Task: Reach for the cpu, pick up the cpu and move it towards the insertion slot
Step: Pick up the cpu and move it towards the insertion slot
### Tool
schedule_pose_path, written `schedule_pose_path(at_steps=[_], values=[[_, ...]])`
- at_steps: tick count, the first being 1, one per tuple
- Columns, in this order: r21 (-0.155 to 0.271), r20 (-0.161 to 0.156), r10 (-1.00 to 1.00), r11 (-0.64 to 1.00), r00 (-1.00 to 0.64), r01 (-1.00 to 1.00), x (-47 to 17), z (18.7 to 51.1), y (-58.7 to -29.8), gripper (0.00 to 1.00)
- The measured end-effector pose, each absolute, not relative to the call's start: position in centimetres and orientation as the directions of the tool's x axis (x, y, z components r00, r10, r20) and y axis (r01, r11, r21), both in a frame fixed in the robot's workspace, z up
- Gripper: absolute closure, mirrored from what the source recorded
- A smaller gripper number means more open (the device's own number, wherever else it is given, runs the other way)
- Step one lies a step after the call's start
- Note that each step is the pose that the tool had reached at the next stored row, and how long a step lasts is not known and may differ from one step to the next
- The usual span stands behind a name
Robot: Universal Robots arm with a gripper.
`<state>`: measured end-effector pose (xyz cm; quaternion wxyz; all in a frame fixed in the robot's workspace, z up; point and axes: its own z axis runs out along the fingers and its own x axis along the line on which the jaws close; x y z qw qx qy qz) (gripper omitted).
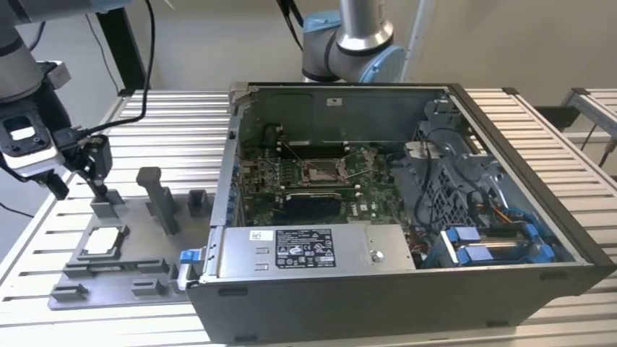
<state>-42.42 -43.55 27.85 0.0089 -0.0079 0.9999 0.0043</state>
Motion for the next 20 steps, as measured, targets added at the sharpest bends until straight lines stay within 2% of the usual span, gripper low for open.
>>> schedule_pose_path(at_steps=[20], values=[[0.009,-0.024,-0.016,1.0,-1.0,-0.016,-42.6,24.3,-44.4,0.0]])
